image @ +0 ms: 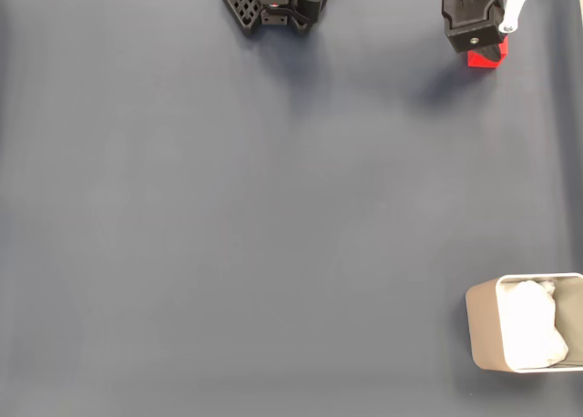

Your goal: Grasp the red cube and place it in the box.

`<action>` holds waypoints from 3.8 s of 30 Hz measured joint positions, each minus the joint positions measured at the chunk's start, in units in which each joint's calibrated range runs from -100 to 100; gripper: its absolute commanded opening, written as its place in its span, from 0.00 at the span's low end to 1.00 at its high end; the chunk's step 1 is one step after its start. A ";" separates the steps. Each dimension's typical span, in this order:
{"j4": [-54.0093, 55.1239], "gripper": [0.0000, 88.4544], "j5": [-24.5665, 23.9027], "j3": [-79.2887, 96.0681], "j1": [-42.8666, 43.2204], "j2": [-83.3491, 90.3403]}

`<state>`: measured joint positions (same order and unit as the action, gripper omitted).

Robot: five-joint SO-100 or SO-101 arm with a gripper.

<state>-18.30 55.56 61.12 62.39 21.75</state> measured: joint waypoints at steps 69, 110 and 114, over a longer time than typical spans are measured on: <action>1.91 0.06 -0.68 2.44 -0.07 -1.30; -14.64 0.05 -0.88 -30.92 -24.78 -4.69; -14.88 0.05 -0.88 -34.18 -27.00 -6.43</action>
<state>-33.17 54.68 26.94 35.39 15.33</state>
